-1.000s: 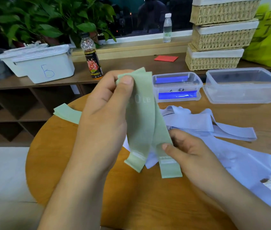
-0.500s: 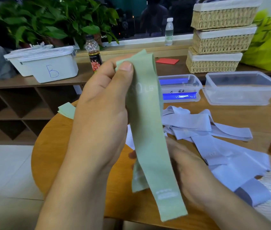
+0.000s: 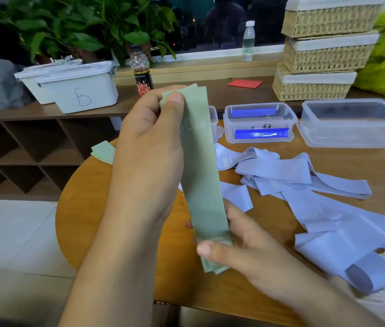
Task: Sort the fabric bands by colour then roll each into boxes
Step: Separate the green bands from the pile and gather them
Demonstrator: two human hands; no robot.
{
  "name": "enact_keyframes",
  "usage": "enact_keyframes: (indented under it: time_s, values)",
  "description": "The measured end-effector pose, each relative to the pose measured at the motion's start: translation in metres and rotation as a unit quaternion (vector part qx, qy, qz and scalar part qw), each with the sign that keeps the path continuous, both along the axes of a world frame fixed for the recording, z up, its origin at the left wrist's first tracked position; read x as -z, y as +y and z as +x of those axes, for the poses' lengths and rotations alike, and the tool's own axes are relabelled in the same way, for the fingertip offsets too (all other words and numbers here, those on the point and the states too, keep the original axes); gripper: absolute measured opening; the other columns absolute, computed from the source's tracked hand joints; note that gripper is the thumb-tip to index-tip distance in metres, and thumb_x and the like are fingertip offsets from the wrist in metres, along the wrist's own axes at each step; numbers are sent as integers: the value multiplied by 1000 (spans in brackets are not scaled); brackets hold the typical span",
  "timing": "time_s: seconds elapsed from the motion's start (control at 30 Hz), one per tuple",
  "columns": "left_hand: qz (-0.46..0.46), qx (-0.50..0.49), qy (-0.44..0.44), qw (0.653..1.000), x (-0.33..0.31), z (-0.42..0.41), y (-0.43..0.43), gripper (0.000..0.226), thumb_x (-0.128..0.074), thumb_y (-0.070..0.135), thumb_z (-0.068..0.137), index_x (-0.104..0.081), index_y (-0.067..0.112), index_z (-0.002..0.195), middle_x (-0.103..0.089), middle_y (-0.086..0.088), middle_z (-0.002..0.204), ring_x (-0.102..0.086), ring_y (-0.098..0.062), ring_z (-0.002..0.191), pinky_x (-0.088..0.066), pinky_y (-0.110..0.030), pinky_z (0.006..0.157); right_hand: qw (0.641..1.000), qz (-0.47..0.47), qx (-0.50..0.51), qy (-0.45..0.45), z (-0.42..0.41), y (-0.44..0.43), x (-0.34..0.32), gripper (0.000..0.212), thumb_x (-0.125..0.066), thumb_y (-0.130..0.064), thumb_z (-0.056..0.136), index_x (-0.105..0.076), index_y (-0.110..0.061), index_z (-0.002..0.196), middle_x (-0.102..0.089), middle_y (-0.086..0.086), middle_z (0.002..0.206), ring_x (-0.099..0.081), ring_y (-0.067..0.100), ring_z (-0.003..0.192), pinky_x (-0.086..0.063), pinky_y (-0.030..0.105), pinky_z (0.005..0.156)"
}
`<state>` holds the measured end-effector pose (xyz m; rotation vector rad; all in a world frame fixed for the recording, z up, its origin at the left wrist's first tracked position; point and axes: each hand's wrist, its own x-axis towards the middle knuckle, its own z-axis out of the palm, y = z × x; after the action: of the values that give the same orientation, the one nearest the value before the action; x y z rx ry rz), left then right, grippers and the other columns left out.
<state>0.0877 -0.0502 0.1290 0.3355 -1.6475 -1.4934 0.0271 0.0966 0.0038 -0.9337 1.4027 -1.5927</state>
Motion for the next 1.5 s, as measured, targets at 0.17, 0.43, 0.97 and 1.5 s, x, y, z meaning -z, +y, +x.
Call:
enact_keyframes:
  time_s: [0.17, 0.43, 0.97, 1.5]
  values:
    - [6, 5, 10, 1000, -1, 3, -7, 24, -53, 26, 110, -77, 24, 107, -74, 6, 90, -64, -15, 84, -47, -38, 80, 998, 7, 25, -64, 3, -7, 4, 27, -60, -21, 93, -73, -28, 116, -76, 16, 103, -73, 29, 89, -58, 43, 86]
    - [137, -88, -139, 977, 53, -6, -91, 21, -52, 20, 110, -72, 26, 112, -73, 2, 111, -69, -21, 107, -58, -40, 77, 992, 86, 96, 3, -19, 8, -4, 26, -66, -12, 103, -78, -34, 110, -78, 10, 99, -65, 19, 69, -49, 28, 53]
    - [98, 19, -456, 884, 84, 45, -118, 39, -48, 5, 102, -74, 32, 112, -52, -4, 126, -57, -35, 107, -59, -34, 68, 971, 170, 148, 85, -48, 31, -12, 26, -63, -14, 104, -76, -34, 96, -70, 11, 95, -46, 15, 54, -38, 22, 47]
    - [33, 88, -514, 852, 98, 67, -135, 19, -69, 13, 102, -69, 21, 119, -68, -15, 116, -68, -26, 95, -62, -29, 68, 845, 376, 91, 368, -51, 47, -11, 22, -71, -45, 93, -55, -50, 108, -69, -19, 84, -68, 2, 67, -58, 38, 72]
